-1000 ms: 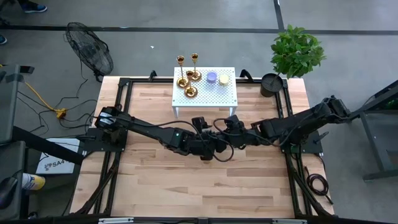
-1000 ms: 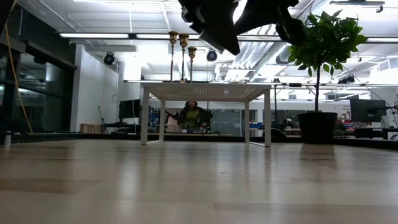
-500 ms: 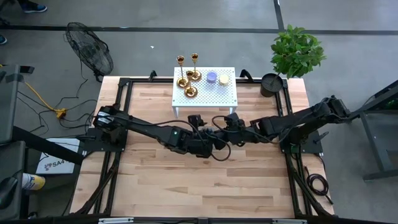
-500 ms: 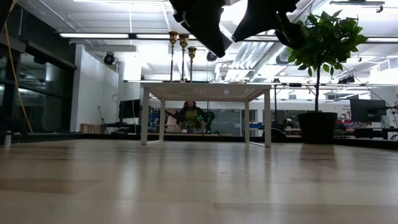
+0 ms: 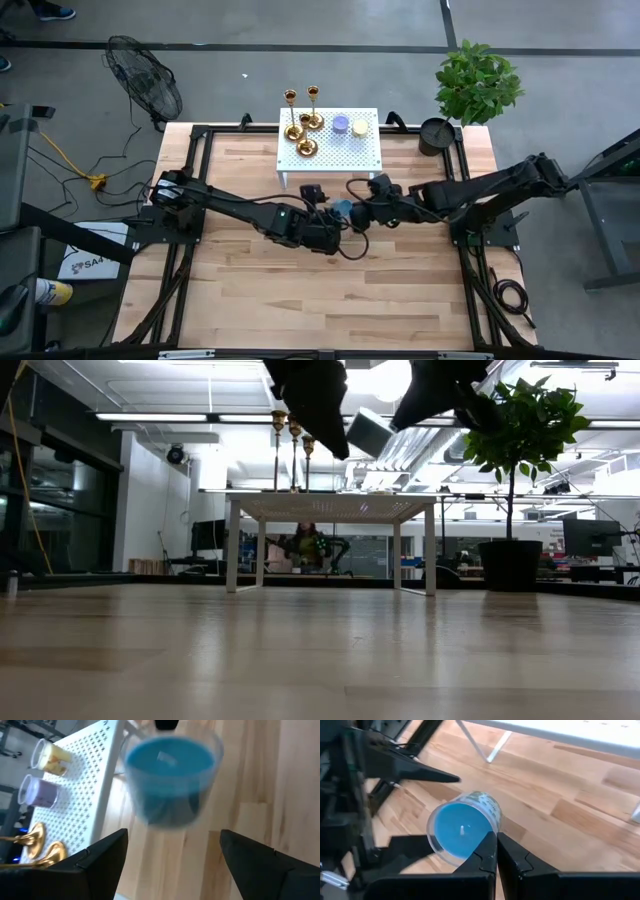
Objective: Pick & Place candle stick holders
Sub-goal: Put the blue scented candle on the shelf
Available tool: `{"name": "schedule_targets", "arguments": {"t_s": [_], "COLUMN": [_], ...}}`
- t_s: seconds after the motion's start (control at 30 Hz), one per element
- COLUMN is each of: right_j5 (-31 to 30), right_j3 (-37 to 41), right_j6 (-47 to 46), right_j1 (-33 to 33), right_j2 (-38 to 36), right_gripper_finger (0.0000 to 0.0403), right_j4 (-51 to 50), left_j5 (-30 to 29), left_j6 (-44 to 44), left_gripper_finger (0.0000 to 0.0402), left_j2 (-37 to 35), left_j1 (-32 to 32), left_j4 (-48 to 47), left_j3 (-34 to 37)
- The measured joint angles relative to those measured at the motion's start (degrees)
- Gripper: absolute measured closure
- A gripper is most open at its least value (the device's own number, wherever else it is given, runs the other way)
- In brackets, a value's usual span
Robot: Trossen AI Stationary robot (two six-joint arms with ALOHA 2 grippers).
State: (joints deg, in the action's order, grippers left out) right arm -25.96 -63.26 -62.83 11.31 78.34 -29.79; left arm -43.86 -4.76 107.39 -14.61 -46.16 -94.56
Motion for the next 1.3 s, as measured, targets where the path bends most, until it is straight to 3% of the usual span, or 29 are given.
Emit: {"name": "schedule_targets", "arguments": {"t_s": [0.5,0.67,0.93,1.3], "right_j5": [4.8,8.4,13.7,20.6], "right_j3": [0.0,-0.4,-7.4,-20.2], "right_j6": [5.1,9.3,17.2,23.6], "right_j1": [-8.3,-13.8,-23.3,-31.8], "right_j2": [-6.2,-7.6,-6.8,2.4], "right_gripper_finger": [0.0403,0.0403,0.0403,0.0403], "right_j4": [-5.0,-5.7,-9.3,-19.7], "left_j5": [-0.7,-4.6,-10.8,-10.3], "left_j6": [-9.4,-13.5,-21.7,-31.2], "left_gripper_finger": [0.0095,0.0095,0.0095,0.0095], "left_j2": [-6.3,-9.8,-16.0,-33.3], "left_j1": [0.0,0.0,0.0,0.0], "left_j4": [-13.0,-19.0,-26.4,-17.6], "left_j3": [0.0,0.0,1.0,19.8]}}
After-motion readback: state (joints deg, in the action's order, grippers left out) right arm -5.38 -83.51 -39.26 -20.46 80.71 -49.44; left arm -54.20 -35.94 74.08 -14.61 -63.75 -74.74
